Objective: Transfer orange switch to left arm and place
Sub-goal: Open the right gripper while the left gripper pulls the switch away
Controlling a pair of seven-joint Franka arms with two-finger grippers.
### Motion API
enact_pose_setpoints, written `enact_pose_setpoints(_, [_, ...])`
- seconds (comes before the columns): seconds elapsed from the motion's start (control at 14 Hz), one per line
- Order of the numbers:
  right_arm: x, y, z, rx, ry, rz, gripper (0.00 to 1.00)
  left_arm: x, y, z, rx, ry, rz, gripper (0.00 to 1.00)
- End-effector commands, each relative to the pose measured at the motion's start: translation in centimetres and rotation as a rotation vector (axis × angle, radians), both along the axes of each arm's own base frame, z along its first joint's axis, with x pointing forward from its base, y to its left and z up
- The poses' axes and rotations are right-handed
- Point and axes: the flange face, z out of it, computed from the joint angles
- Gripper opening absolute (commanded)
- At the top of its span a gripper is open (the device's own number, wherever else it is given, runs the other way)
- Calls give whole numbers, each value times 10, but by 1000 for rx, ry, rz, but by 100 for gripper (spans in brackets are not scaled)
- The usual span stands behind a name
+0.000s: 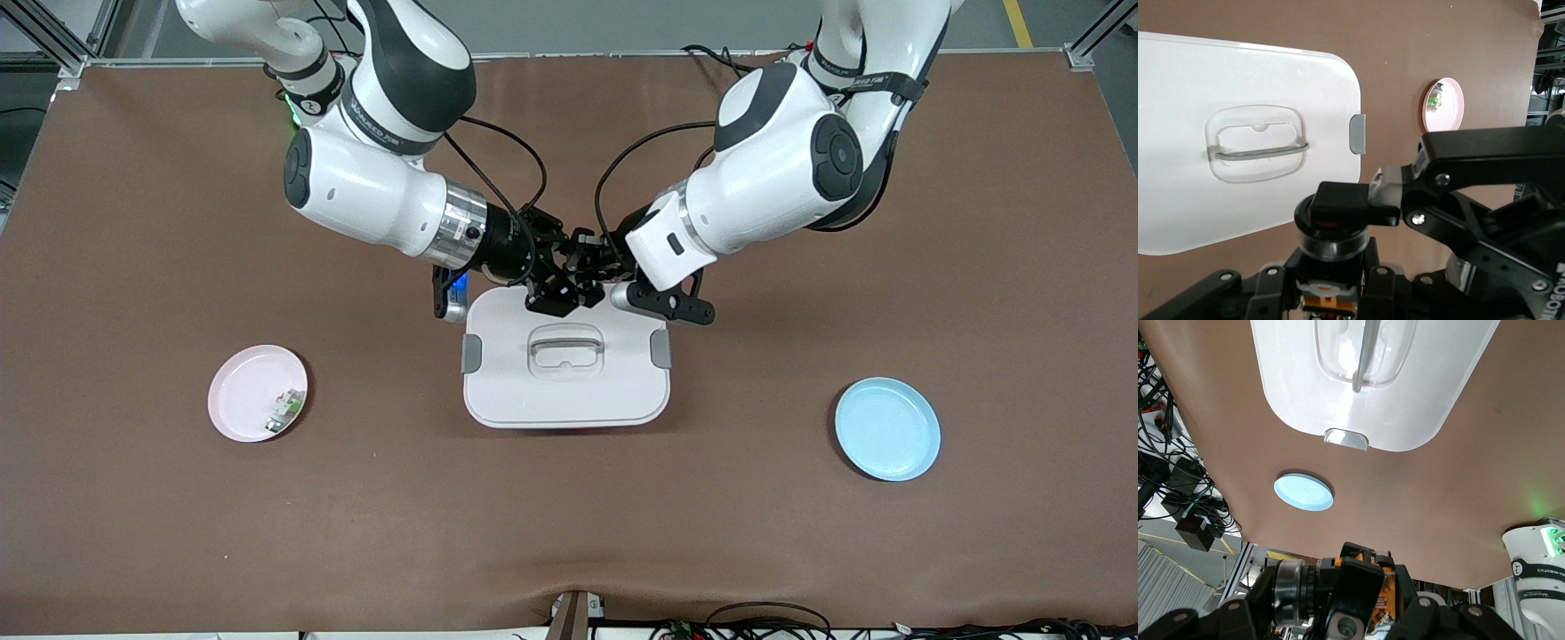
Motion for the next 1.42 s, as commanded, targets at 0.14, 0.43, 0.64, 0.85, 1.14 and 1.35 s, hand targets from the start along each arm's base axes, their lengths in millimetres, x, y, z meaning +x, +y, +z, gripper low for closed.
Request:
enact_pose_setpoints(0.14, [-1,1,5,-3,-2,-12,100,0,6,5,6,19,-12,0])
enact_pose_setpoints(0.43, [3,-4,5,2,-4,-19,100,2,7,2,12,15,-21,0])
enact_pose_setpoints(0.64, [16,-25,5,-10,-34,-4,100,7,19,-1,32,24,-33,0])
enact_pose_setpoints(0.85, [22,-56,17,-24,-84,113,100,17,42,-6,108,7,-37,0])
enact_pose_setpoints(1.14, [26,-123,18,-70,-158,347,100,32,88,-21,232,33,-52,0])
enact_pose_setpoints(1.35, [23,-166,-2,-179,-211,525,100,54,128,-37,265,-2,-101,0])
